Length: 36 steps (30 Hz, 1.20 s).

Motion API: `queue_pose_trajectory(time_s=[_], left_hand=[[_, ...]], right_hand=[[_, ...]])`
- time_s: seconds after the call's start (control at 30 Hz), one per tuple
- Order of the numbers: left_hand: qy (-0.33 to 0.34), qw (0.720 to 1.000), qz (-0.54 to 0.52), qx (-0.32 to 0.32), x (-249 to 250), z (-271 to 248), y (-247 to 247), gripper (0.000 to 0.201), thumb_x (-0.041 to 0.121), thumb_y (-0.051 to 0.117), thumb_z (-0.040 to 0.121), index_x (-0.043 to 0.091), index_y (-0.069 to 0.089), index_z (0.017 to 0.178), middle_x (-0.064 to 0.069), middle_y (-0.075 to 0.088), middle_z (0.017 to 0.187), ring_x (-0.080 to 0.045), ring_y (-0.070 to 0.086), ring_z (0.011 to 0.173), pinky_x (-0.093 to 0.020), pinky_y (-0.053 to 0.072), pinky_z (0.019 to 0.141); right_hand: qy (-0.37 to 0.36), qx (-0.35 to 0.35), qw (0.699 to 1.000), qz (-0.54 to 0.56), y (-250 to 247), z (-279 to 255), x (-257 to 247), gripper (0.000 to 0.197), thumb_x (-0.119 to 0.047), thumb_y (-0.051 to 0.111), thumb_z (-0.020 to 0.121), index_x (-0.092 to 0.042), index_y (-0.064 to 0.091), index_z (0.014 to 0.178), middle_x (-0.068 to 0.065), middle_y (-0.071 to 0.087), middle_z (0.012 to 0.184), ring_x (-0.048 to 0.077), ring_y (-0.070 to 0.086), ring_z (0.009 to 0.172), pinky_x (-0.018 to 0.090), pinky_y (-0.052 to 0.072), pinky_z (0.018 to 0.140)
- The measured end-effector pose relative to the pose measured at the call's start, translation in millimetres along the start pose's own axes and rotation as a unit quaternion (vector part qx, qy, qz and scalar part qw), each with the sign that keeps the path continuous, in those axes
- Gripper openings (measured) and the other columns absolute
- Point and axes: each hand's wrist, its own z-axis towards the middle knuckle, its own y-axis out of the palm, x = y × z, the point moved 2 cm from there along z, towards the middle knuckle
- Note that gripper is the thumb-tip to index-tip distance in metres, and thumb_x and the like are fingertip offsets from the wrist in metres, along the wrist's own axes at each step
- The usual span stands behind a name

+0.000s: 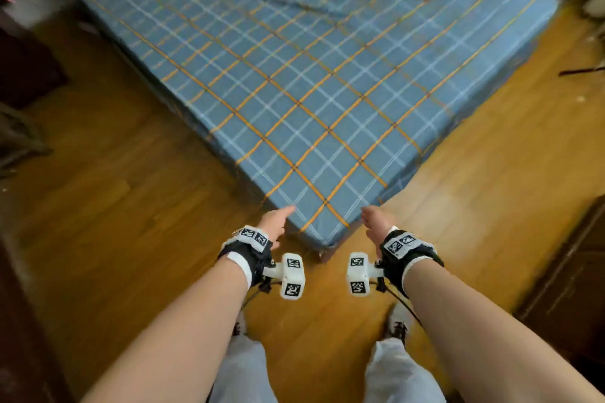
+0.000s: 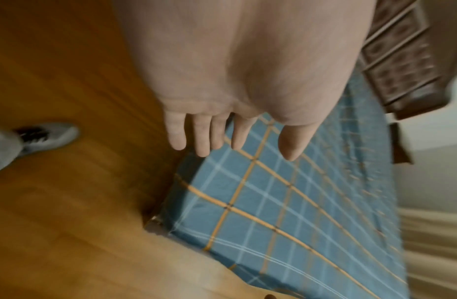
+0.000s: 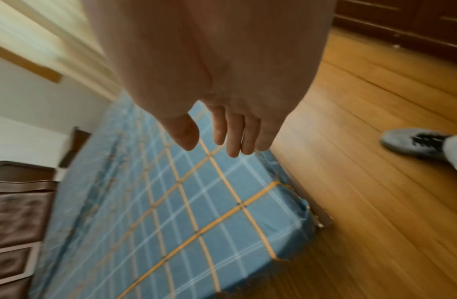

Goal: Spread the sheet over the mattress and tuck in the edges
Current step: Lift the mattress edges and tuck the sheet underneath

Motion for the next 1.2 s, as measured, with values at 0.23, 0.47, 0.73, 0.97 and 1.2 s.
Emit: queue_pose_trajectory(time_s=[0.23,0.47,0.73,0.97,1.2], left_hand=[[0.185,0.929,0.312,0.072,134.4,-100.8,-25.3,0.043,0.038,0.052,0.095,0.000,0.067,0.108,-0.025,0.063,0.114,-0.034,0.058,0.111,-0.038,0.042,0.089],[0.271,0.866,0.410,0.091,215.0,-151.7,-2.4,0.044,0.034,0.058,0.093,-0.003,0.067,0.116,-0.019,0.064,0.123,-0.032,0.058,0.116,-0.035,0.045,0.097],[0.307,0.842,0.438,0.070,262.0,-188.5,132.3,0.028,0.034,0.060,0.092,0.011,0.065,0.107,-0.014,0.066,0.120,-0.028,0.060,0.113,-0.026,0.042,0.084],[0.324,0.843,0.418,0.100,296.7,-195.0,261.6,0.034,0.036,0.062,0.090,0.016,0.064,0.117,0.000,0.065,0.114,-0.020,0.059,0.108,-0.030,0.046,0.096],[0.326,0.839,0.424,0.100,385.1,-150.8,374.1,0.041,0.038,0.061,0.089,0.015,0.061,0.123,-0.002,0.064,0.123,-0.021,0.059,0.112,-0.033,0.046,0.097]], right_hand=[[-0.127,0.111,0.985,-0.048,-73.7,-120.5,-130.9,0.038,-0.027,0.059,0.093,-0.005,0.066,0.122,0.015,0.063,0.127,0.029,0.057,0.119,0.030,0.043,0.096],[-0.163,0.130,0.970,-0.125,-143.6,-181.7,-152.6,0.046,-0.034,0.061,0.092,-0.011,0.058,0.132,0.008,0.059,0.134,0.027,0.055,0.123,0.034,0.042,0.102],[-0.189,0.139,0.965,-0.118,-293.5,-179.4,-126.8,0.046,-0.029,0.062,0.092,-0.009,0.056,0.133,0.009,0.057,0.137,0.025,0.054,0.124,0.031,0.042,0.099],[-0.221,0.109,0.955,-0.163,-437.7,-163.7,-138.8,0.038,-0.032,0.057,0.096,-0.014,0.059,0.129,0.007,0.059,0.134,0.024,0.055,0.122,0.038,0.044,0.103],[-0.231,0.097,0.957,-0.148,-560.4,-91.3,-170.8,0.033,-0.034,0.055,0.097,-0.017,0.061,0.125,0.006,0.060,0.132,0.023,0.055,0.122,0.032,0.044,0.095]])
